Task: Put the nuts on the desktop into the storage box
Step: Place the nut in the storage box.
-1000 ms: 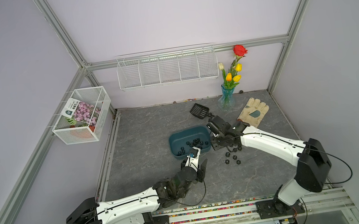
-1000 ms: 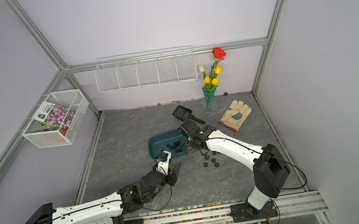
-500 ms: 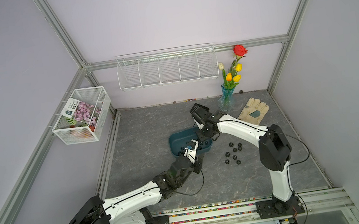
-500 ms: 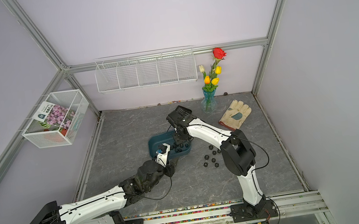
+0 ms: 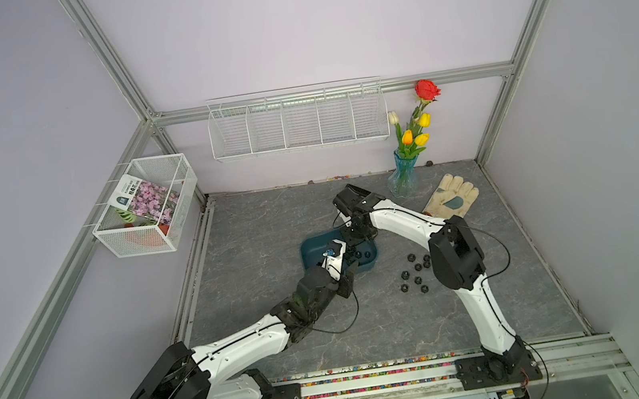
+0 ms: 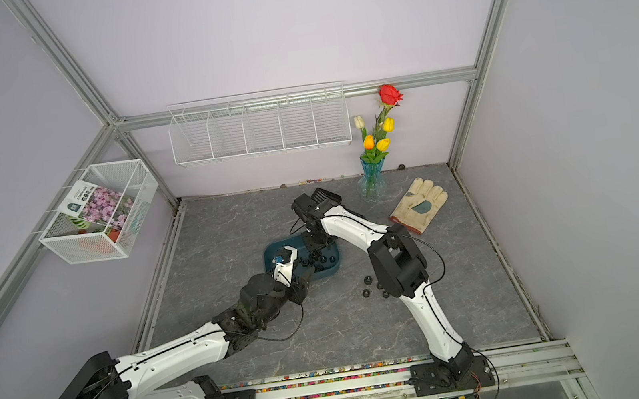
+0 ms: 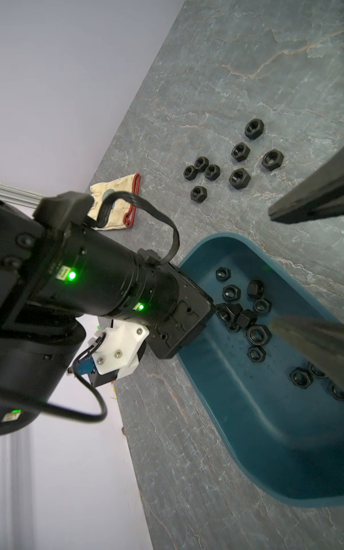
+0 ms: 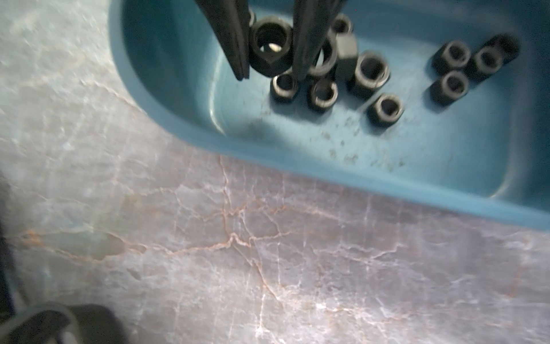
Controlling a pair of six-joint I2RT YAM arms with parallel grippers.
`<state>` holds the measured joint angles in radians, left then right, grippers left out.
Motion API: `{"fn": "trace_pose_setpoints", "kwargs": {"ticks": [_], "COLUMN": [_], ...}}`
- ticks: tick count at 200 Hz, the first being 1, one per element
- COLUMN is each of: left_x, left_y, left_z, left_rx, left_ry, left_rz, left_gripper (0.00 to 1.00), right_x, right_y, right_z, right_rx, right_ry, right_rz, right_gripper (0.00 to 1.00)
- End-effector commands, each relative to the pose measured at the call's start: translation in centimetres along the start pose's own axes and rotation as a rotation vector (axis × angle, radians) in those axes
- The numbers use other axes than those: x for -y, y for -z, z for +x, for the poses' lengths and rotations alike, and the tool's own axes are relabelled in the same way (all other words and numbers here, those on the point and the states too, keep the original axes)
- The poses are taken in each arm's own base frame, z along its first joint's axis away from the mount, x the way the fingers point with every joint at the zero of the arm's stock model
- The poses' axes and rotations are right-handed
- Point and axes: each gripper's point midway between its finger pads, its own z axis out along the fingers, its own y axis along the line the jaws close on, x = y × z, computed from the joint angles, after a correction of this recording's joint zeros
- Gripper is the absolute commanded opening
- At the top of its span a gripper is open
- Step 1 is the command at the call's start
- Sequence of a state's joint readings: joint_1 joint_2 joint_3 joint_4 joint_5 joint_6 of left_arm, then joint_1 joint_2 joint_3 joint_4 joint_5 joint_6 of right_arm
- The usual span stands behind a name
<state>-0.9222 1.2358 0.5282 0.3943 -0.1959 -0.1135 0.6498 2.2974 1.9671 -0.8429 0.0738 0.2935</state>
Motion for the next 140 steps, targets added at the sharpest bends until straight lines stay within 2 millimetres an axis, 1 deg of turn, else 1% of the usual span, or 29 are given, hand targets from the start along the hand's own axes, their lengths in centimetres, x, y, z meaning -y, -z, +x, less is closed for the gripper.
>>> {"fn": "trace_pose_setpoints", "kwargs": {"ticks": [1,27,77,140], "left_x": [0.3,0.2,0.2,0.1], "left_y": [-0.4,-0.7,-0.9,-0.8], "left_z": [-0.3,-0.1,0.2,0.2], "left_rx": [0.012,0.007,-0.002,-0.004], "left_ry": [-0.011,-0.011,-0.007,-0.001], "left_rz": [0.025,0.029,0.031,0.030], "left_gripper": [0.55,0.55,0.55,0.55], "right_x": [0.0,0.1,0.1,0.2], "right_y": [-0.8,-1.5,-2.2,-2.7], "right_z": [0.1,0.0,0.3,0.7], "right_rx": [-0.020,-0.026,-0.038,-0.053], "right_ry": [0.014,0.014,0.014,0.012], "right_rz": [0.004,0.010,0.011,0.013], "right_gripper": [0.21,0.21,0.23,0.33]}}
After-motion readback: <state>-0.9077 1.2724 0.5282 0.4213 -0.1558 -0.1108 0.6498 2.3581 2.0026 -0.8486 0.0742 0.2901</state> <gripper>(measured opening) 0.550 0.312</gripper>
